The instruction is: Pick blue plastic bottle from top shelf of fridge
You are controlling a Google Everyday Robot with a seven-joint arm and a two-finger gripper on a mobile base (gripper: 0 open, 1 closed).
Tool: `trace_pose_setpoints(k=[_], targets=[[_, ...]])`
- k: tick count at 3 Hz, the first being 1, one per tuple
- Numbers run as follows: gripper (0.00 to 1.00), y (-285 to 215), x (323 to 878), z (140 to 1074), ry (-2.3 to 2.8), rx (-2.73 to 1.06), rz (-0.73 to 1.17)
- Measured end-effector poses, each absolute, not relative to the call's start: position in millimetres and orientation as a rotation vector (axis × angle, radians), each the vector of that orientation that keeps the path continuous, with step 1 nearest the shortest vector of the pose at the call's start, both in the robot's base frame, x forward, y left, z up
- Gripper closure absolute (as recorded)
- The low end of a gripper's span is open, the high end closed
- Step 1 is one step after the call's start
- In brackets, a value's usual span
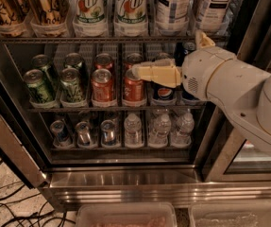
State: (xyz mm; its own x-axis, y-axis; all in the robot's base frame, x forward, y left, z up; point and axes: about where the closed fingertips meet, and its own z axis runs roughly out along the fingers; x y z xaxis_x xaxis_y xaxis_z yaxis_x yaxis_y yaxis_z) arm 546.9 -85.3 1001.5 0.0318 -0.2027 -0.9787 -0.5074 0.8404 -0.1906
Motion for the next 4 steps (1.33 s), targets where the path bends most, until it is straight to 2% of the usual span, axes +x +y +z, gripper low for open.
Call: trace_pose_setpoints(k=[4], targets=[[0.00,-85.7,545.4,1005.9,1.459,-0.466,0.167]])
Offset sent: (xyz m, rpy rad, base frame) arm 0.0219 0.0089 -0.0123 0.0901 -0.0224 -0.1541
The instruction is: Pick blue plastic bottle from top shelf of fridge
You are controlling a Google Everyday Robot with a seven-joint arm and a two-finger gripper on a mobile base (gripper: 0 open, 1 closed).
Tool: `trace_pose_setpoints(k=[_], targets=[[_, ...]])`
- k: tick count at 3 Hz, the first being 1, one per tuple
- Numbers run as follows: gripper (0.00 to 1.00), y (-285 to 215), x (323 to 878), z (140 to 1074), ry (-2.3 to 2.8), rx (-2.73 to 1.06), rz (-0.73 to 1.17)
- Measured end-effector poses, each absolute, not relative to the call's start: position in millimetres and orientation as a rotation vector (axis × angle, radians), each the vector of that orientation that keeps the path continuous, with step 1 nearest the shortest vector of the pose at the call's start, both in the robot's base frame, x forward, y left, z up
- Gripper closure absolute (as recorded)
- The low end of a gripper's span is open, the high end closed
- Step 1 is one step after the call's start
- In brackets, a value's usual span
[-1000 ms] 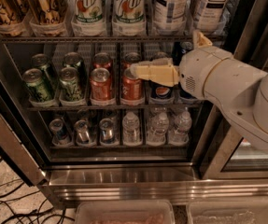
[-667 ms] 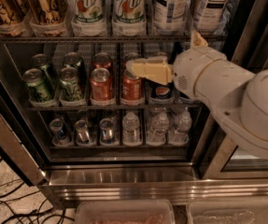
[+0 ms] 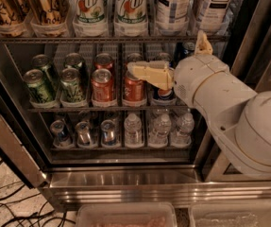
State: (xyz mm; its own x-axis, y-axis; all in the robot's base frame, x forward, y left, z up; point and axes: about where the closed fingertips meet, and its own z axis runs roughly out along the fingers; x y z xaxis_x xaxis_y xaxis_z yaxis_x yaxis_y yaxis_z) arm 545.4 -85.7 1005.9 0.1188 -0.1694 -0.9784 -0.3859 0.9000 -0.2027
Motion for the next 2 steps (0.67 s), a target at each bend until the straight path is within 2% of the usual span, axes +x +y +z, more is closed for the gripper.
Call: trace_pose_setpoints(k=[2], targets=[[0.00,-77.9,549.0,1009.2,1.485,-0.423,0.219]])
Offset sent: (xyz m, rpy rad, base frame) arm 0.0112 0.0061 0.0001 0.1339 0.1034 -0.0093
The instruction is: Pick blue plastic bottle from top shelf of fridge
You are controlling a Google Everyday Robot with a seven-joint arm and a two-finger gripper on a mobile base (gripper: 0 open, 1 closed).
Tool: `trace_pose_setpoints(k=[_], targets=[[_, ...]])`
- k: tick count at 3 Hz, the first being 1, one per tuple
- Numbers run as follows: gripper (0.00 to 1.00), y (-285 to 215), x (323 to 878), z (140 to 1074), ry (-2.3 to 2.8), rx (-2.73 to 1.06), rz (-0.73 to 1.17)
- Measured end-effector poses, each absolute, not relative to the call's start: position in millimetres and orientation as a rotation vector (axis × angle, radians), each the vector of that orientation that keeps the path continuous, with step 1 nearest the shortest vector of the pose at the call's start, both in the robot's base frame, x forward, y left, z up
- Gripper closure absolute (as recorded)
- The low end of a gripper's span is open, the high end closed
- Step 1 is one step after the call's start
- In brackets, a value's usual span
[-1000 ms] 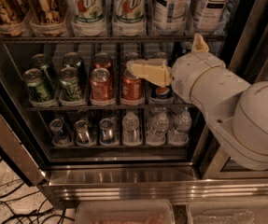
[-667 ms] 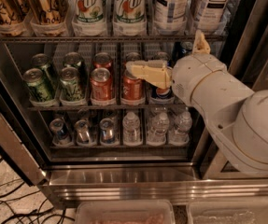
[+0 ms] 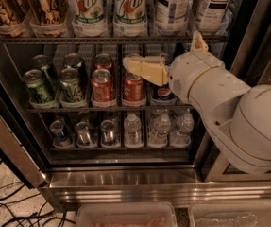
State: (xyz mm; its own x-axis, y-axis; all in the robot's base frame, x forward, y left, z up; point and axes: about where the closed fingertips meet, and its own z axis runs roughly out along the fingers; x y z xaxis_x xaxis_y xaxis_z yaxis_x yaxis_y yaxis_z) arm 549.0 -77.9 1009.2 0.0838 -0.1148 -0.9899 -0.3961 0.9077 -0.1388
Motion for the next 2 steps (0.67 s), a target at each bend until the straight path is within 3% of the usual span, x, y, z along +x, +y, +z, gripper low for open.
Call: trace_pose_setpoints(k=[2], targets=[[0.00,-78.6,554.7,1013.5,1.493,-0.350,0.264]])
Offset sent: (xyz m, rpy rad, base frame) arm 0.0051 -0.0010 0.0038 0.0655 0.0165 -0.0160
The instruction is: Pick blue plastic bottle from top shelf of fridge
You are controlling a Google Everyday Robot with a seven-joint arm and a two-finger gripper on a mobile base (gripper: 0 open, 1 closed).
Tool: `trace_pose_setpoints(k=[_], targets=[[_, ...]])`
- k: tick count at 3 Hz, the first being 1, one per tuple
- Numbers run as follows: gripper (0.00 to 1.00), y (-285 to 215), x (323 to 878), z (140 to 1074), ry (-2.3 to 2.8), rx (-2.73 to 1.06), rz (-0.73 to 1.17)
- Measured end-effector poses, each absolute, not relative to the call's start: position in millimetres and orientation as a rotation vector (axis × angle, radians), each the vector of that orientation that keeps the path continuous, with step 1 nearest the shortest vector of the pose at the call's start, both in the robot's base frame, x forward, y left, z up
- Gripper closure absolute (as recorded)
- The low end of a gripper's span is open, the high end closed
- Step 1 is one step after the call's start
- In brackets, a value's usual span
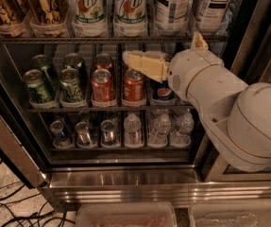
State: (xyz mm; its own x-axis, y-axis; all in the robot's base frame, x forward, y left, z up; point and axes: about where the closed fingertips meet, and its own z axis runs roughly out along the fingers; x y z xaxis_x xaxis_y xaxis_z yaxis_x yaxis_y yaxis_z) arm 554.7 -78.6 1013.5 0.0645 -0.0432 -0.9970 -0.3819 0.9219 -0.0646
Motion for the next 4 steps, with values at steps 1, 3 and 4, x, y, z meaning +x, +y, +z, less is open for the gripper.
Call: trace_pose_setpoints(k=[1,3,4], targets=[[0.00,-77.7,553.0,1014.6,1.480,-0.367,0.243],[0.00,-93.0,542.6,1038.4,1.425,-0.390,0.148],[0.00,-106.6,542.3,1049.2,1.422,-0.394,0.166]])
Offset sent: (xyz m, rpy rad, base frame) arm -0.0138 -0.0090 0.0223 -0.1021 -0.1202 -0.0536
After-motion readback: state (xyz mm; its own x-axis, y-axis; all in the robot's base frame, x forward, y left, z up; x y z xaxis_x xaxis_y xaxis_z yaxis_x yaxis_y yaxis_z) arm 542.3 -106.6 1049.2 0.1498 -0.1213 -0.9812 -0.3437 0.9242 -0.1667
